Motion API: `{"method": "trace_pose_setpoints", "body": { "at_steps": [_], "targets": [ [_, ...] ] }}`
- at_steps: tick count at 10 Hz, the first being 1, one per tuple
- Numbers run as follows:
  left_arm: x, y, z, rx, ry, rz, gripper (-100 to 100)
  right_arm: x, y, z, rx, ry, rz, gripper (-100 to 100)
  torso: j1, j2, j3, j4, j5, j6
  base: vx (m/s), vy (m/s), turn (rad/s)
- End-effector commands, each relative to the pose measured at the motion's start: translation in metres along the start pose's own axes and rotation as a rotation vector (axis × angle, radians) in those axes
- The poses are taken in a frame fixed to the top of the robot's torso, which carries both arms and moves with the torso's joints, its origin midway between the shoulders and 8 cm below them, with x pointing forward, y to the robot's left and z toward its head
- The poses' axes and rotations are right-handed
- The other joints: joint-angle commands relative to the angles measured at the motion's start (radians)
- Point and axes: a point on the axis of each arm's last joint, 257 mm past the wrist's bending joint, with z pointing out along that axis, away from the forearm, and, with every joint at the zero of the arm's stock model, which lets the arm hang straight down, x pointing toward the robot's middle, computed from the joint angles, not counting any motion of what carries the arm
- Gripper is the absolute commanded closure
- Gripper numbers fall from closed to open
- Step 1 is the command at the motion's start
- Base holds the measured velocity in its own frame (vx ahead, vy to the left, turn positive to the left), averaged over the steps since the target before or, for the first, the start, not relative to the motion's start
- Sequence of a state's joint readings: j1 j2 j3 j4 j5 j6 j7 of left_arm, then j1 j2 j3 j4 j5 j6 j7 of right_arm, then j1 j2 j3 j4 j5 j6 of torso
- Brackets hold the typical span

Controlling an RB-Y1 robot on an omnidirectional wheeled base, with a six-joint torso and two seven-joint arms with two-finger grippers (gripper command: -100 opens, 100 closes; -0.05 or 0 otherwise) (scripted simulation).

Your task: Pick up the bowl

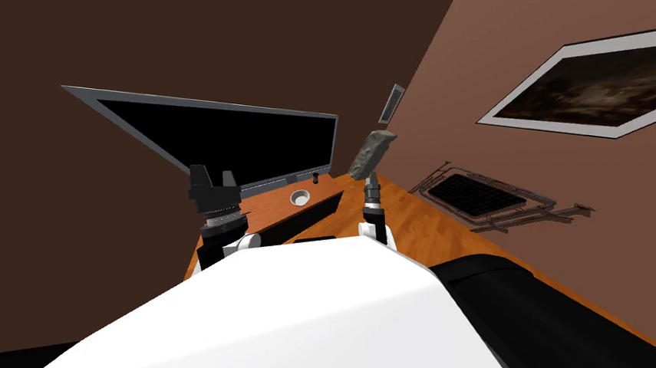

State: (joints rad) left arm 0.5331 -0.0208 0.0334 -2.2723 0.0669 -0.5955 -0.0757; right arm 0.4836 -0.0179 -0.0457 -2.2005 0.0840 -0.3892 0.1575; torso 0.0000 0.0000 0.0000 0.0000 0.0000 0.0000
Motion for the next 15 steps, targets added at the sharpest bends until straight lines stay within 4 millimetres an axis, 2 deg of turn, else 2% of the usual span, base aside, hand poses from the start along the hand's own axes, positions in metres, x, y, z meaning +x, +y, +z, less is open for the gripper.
{"method": "trace_pose_setpoints", "body": {
  "at_steps": [1, 3, 6, 8, 9, 11, 12, 13, 14, 15],
  "targets": [
    [0.003, 0.007, 0.0, -0.016, 0.028, 0.012, -100, 0.0, 0.0, 0.0, 0.0, 0.0, 0.0, 0, 0.0, 0.0, 0.0, 0.0, 0.0, 0.0, 0.002, -0.022, -0.03],
    [0.006, 0.022, 0.0, -0.054, 0.068, 0.037, -100, 0.0, 0.0, 0.0, 0.0, 0.0, 0.0, 0, -0.002, 0.0, 0.0, 0.0, 0.0, 0.0, 0.016, -0.053, -0.043],
    [0.005, 0.059, -0.001, -0.145, 0.113, 0.086, -100, 0.0, 0.0, 0.0, 0.0, 0.0, 0.0, 0, -0.005, -0.002, -0.001, 0.0, -0.001, 0.0, 0.03, -0.092, -0.071],
    [-0.001, 0.089, -0.003, -0.22, 0.128, 0.123, -100, 0.0, 0.0, 0.0, 0.0, 0.0, 0.0, 0, -0.007, -0.003, -0.002, -0.001, -0.002, 0.0, 0.051, -0.131, -0.1],
    [-0.001, 0.09, -0.003, -0.224, 0.128, 0.123, -100, 0.0, 0.0, 0.0, 0.0, 0.0, 0.0, 0, -0.009, -0.004, -0.002, -0.001, -0.002, 0.0, 0.041, -0.103, -0.017],
    [-0.01, 0.121, -0.006, -0.304, 0.132, 0.16, -100, 0.0, 0.0, 0.0, 0.0, 0.0, 0.0, 0, -0.007, -0.003, -0.002, -0.001, -0.002, 0.0, 0.045, -0.112, -0.089],
    [-0.01, 0.124, -0.007, -0.312, 0.133, 0.16, -100, 0.0, 0.0, 0.0, 0.0, 0.0, 0.0, 0, -0.008, -0.003, -0.002, -0.001, -0.002, 0.0, 0.04, -0.087, -0.038],
    [-0.015, 0.14, -0.009, -0.354, 0.131, 0.177, -100, 0.0, 0.0, 0.0, 0.0, 0.0, 0.0, 0, -0.006, -0.003, -0.002, -0.001, -0.002, 0.0, 0.047, -0.094, -0.079],
    [-0.015, 0.141, -0.01, -0.36, 0.131, 0.178, -100, 0.0, 0.0, 0.0, 0.0, 0.0, 0.0, 0, -0.006, -0.003, -0.002, -0.001, -0.001, 0.0, 0.029, -0.071, -0.04],
    [-0.021, 0.159, -0.014, -0.409, 0.129, 0.194, -100, 0.0, 0.0, 0.0, 0.0, 0.0, 0.0, 0, -0.005, -0.002, -0.001, -0.001, -0.001, 0.0, 0.022, -0.082, -0.092]
  ]
}}
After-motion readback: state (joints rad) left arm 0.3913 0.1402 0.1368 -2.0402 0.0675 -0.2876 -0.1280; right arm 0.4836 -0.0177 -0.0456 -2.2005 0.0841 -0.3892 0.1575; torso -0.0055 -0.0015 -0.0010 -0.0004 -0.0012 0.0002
